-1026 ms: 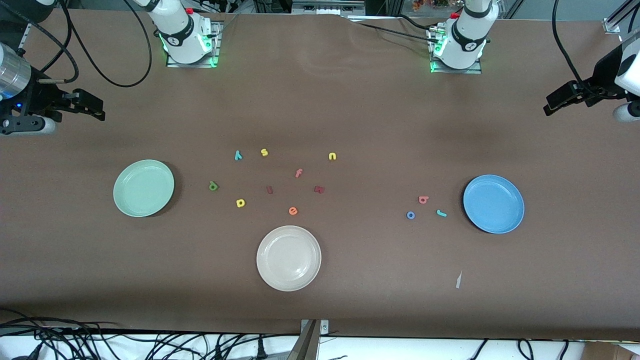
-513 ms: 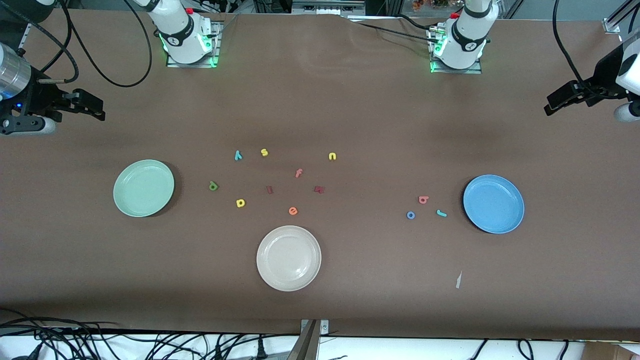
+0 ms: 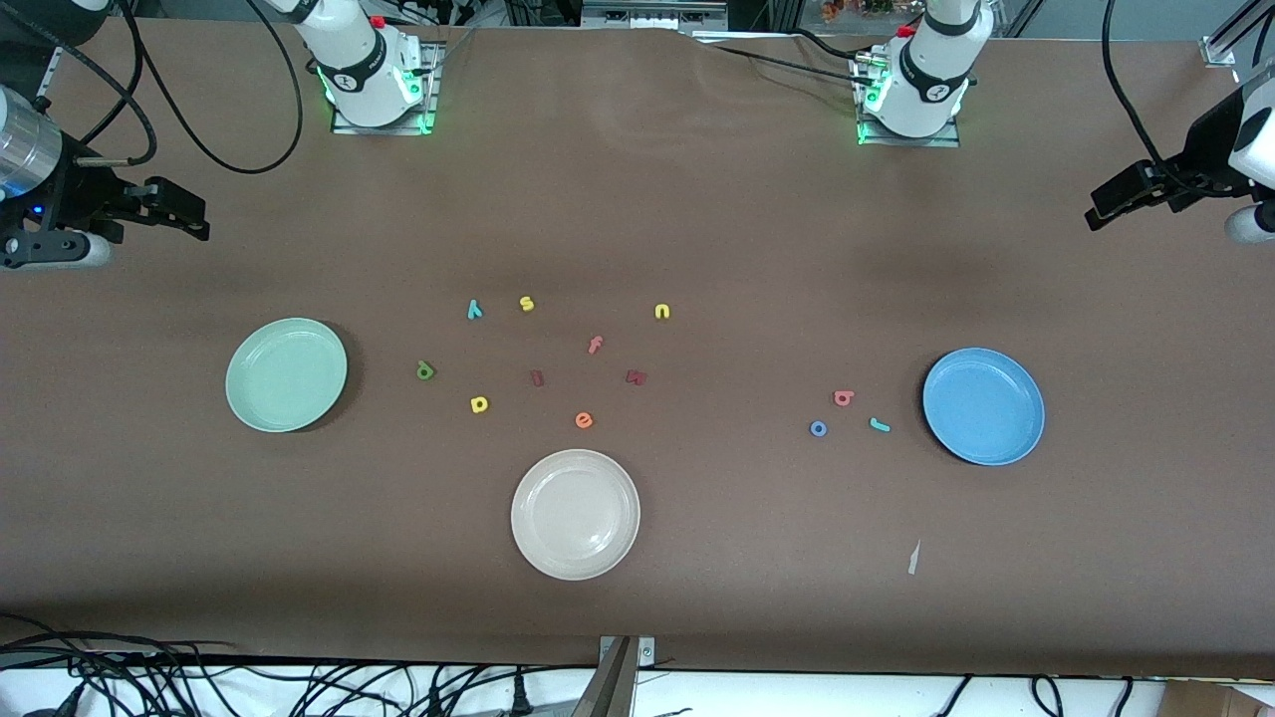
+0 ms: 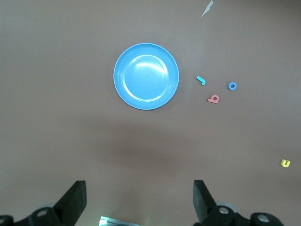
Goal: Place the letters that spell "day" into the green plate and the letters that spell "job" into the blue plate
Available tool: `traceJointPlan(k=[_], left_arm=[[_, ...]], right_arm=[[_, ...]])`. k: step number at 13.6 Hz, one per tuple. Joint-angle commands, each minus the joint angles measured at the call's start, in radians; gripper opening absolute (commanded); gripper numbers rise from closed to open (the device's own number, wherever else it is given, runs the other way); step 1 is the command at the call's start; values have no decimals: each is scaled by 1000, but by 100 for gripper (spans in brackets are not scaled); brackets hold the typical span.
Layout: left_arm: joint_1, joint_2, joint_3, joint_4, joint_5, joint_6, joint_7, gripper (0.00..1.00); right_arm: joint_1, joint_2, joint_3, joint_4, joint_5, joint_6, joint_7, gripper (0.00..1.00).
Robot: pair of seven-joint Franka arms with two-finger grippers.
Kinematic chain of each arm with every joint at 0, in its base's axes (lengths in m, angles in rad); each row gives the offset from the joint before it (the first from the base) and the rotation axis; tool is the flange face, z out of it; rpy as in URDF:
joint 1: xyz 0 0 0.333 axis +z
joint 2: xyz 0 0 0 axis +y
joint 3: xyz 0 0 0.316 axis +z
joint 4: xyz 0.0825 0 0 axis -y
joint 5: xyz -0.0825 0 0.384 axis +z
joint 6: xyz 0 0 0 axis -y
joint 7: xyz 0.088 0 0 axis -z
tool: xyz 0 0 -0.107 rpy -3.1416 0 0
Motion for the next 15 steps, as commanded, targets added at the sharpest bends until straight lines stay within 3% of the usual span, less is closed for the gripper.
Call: traceJointPlan(k=[1, 15], left_arm=[[2, -14, -5, -2, 32, -12, -12, 100], [2, -15, -14, -2, 38, -41, -4, 100]], right_arm=[[-5, 0, -1, 3, 19, -10, -7, 100], [-5, -1, -3, 3, 19, -10, -7, 100]])
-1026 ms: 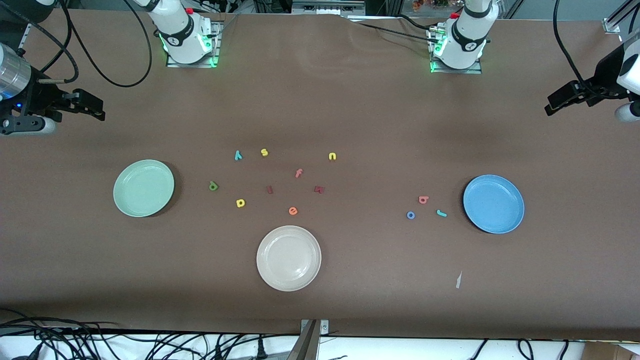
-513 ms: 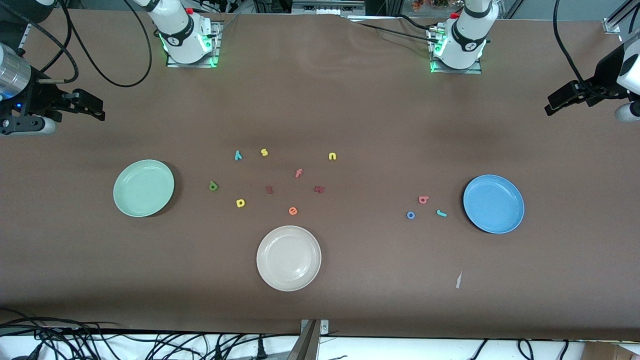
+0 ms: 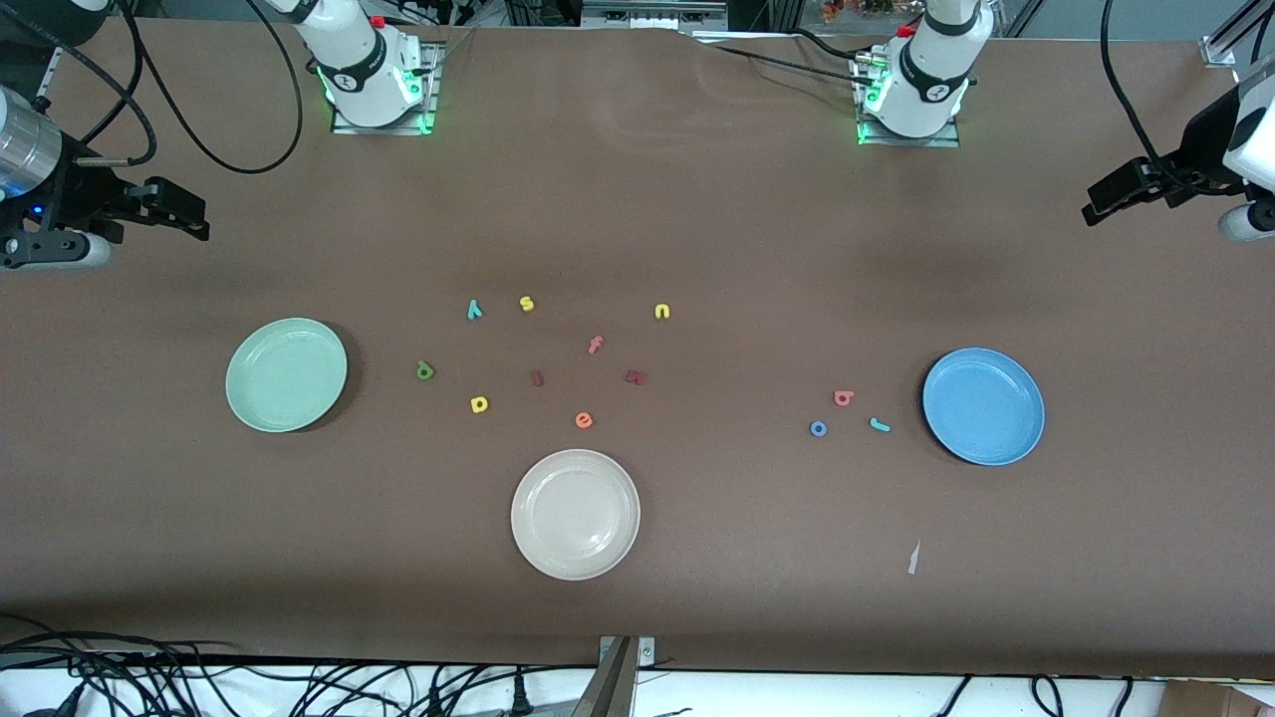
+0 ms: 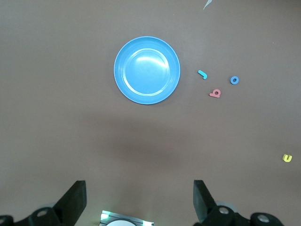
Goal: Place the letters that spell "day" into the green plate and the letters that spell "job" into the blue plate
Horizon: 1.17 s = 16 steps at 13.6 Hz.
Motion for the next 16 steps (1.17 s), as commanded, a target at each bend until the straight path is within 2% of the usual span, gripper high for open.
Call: traceJointPlan(k=[1, 16], left_arm=[[2, -15, -11, -2, 38, -11, 1, 100], [2, -20, -9, -2, 59, -5, 60, 100]], right_arm=[[-5, -2, -1, 4, 19, -10, -7, 100], [-5, -2, -2, 4, 19, -10, -6, 100]])
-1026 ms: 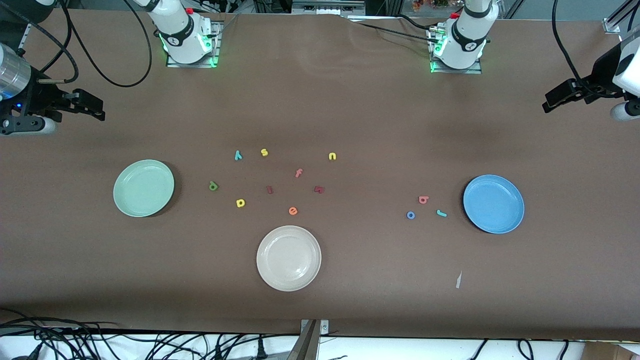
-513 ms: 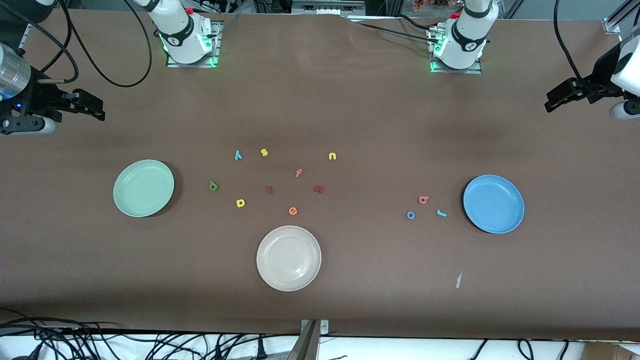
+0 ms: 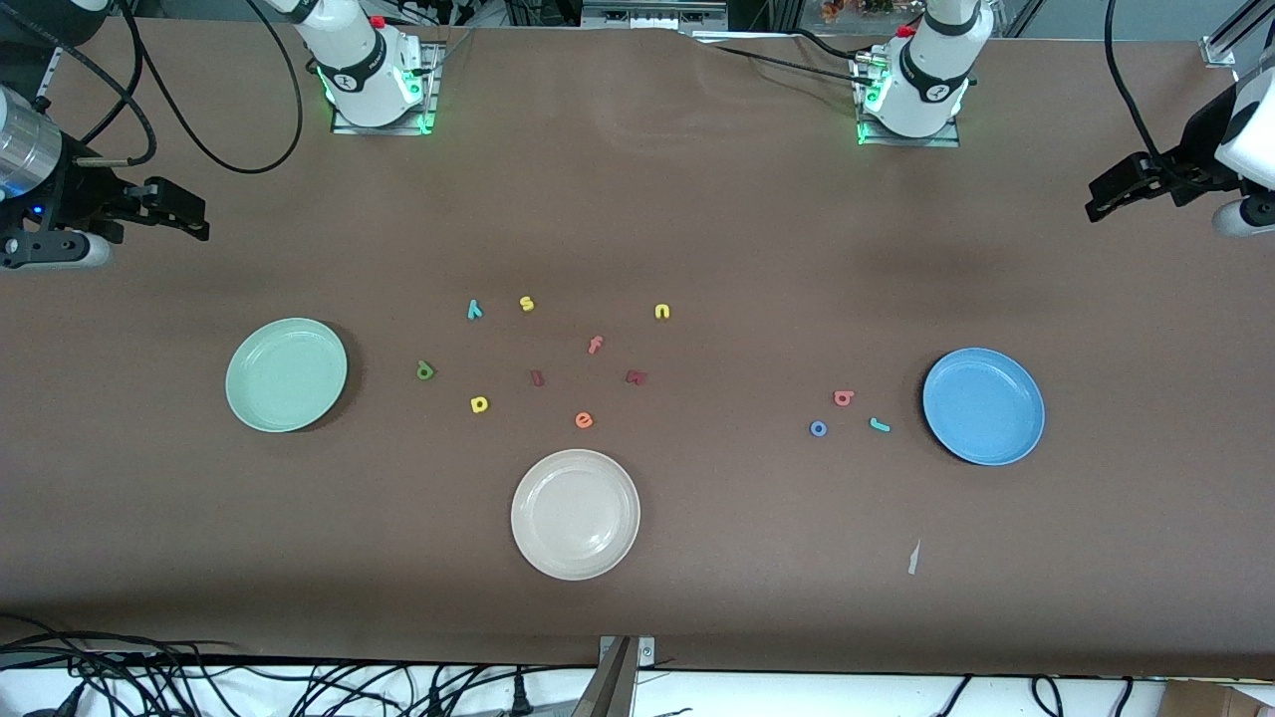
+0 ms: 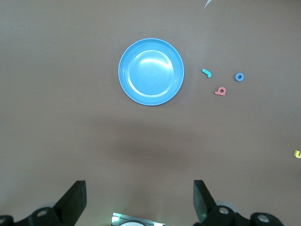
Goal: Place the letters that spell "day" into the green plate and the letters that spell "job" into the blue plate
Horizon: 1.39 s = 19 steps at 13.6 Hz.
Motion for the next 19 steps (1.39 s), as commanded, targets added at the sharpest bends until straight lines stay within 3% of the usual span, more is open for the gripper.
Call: traceJointPlan(k=[1, 10, 19], left_arm=[[4, -16, 1, -2, 21, 0, 21, 100], [55, -15, 6, -4, -41, 15, 165, 100], [53, -18, -9, 1, -41, 0, 151, 100]], right_arm=[[-5, -2, -2, 4, 18, -10, -6, 100], [-5, -2, -2, 3, 18, -10, -6, 100], [-5, -2, -2, 2, 17, -10, -7, 100]])
